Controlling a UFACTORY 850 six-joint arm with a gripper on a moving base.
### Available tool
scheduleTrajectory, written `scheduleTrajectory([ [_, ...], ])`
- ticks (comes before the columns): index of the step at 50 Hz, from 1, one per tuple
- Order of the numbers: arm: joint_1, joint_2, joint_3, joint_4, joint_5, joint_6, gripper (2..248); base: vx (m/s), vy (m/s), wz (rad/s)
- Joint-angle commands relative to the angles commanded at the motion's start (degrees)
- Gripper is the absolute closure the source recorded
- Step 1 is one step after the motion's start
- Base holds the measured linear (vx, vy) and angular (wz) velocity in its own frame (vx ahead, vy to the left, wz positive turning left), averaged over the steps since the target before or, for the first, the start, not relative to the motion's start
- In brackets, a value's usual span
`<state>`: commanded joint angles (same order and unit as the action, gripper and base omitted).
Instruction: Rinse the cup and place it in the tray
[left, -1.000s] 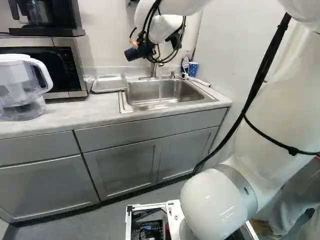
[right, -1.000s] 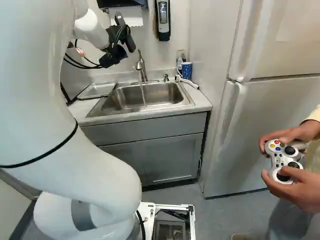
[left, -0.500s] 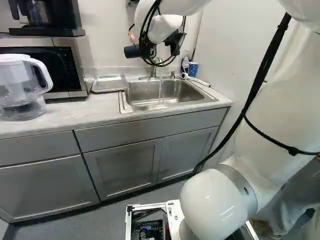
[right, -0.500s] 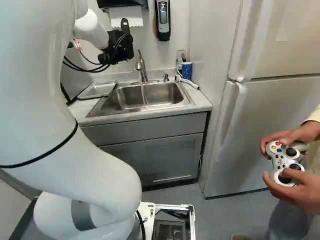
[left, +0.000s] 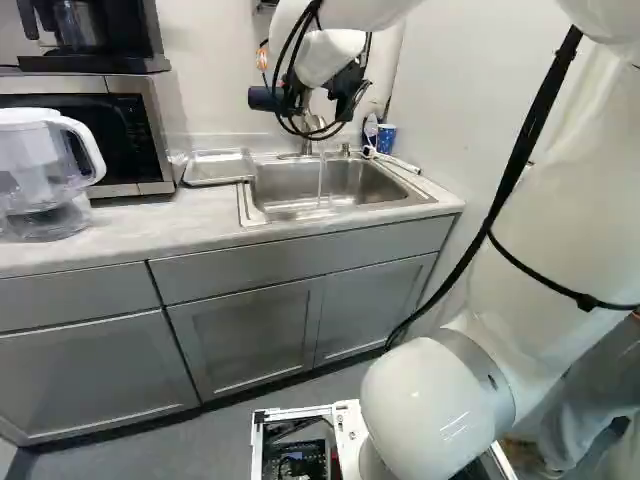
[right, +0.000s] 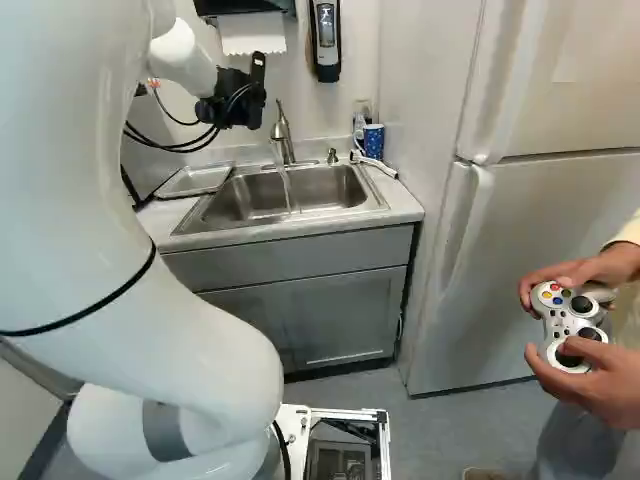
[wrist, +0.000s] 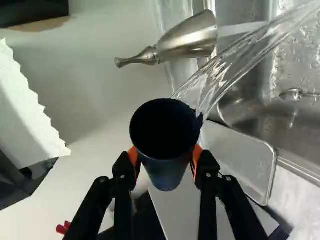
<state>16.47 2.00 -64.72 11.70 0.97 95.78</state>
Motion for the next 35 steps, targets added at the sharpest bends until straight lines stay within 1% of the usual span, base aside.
scheduleTrajectory([
  [9,0.0,0.0,0.0,0.0,0.0,5.4,129,0.0,0.0,0.0],
  [35,0.0,0.0,0.0,0.0,0.0,5.4,129,0.0,0.0,0.0],
])
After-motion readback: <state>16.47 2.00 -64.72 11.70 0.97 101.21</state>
